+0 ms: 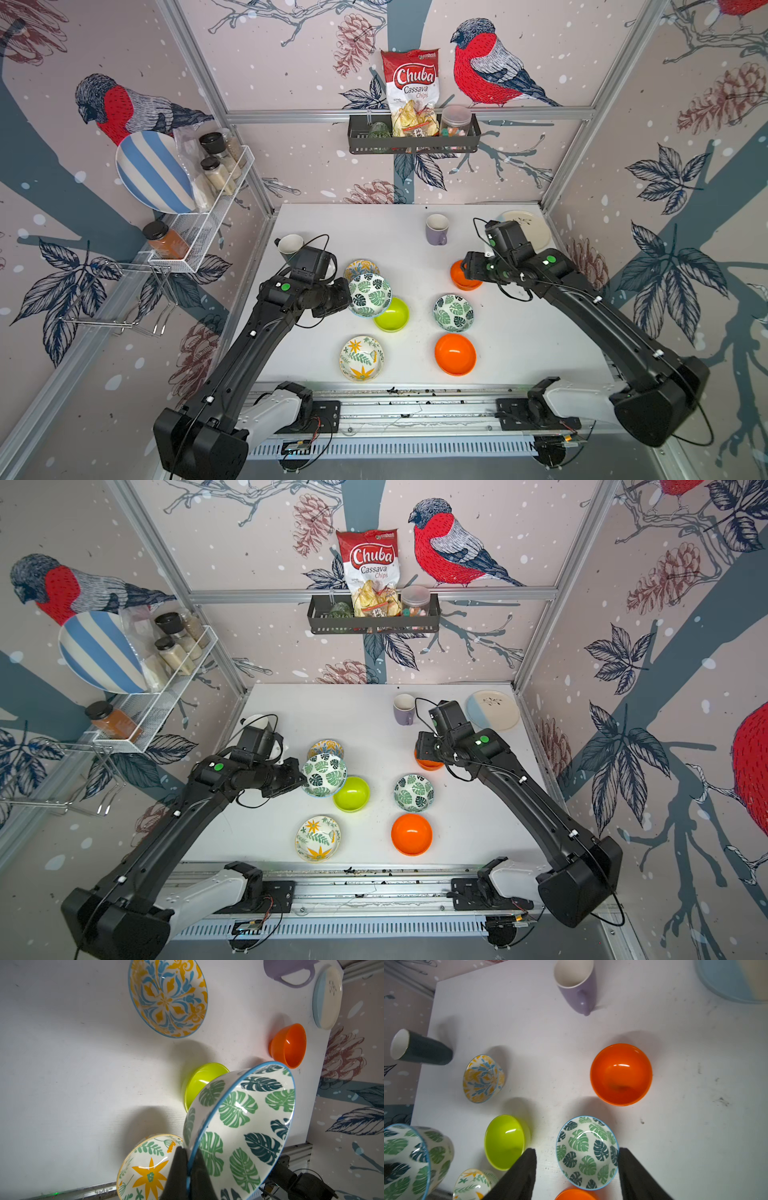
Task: Stack the bowls
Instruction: Pick up the bowl from the center of the board.
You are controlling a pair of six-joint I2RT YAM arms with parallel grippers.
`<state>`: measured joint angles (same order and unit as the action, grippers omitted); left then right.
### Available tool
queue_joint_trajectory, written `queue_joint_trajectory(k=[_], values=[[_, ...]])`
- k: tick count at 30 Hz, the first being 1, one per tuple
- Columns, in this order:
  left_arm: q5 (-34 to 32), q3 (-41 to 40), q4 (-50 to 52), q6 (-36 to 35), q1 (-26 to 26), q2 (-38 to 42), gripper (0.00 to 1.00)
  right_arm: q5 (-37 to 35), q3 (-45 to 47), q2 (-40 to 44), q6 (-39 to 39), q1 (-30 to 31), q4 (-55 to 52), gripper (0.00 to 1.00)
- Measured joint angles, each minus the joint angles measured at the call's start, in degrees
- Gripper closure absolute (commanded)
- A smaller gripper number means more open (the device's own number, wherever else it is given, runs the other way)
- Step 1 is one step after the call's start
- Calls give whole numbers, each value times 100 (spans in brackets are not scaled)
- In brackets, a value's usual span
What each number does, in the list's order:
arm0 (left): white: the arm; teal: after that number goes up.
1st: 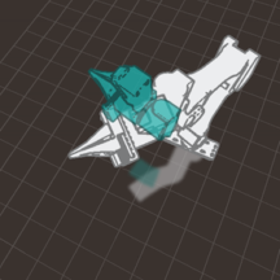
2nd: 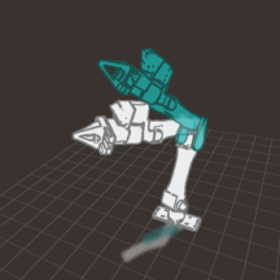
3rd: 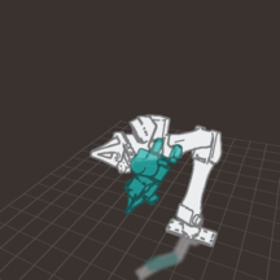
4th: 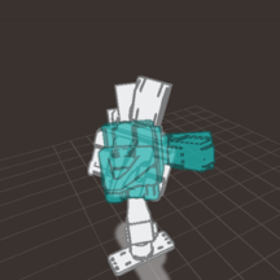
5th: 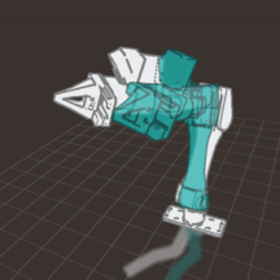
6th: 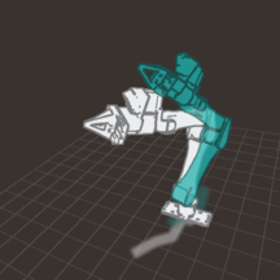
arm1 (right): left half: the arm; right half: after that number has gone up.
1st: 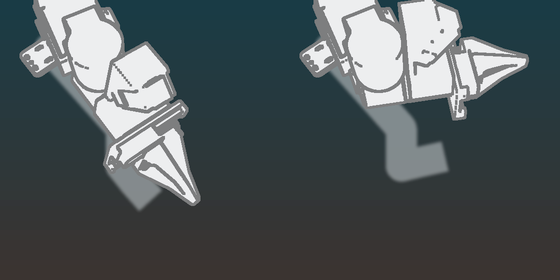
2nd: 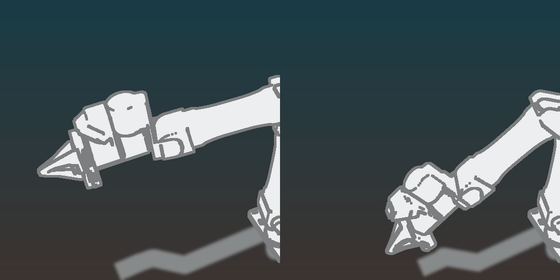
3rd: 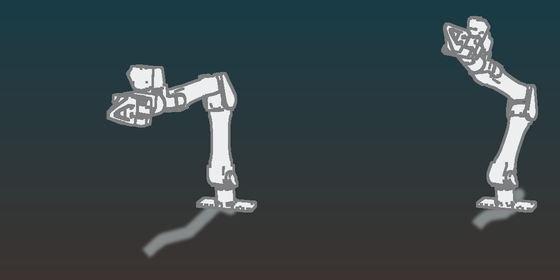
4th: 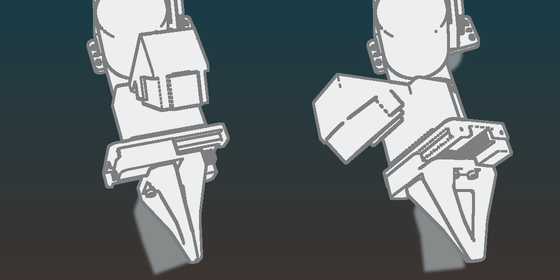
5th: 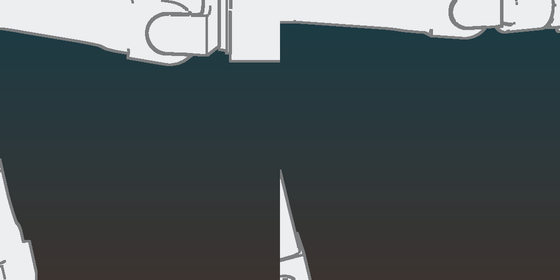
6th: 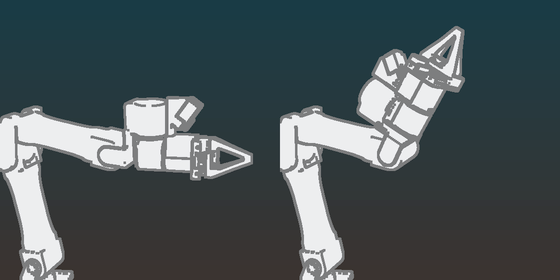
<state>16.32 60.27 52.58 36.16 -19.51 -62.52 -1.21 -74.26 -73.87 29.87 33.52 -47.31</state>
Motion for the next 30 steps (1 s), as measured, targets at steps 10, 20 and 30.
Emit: queue_joint_trajectory(k=[10, 20, 30], values=[[52, 28, -435, 107, -957, -398, 100, 1451, -225, -505, 409, 774, 52, 49], [15, 72, -732, 201, -1368, -656, 100, 1873, -330, -1071, 776, 1344, 313, 59], [4, 72, -730, 203, -1370, -575, 100, 1685, -374, -1362, 793, 1554, 315, 75]])
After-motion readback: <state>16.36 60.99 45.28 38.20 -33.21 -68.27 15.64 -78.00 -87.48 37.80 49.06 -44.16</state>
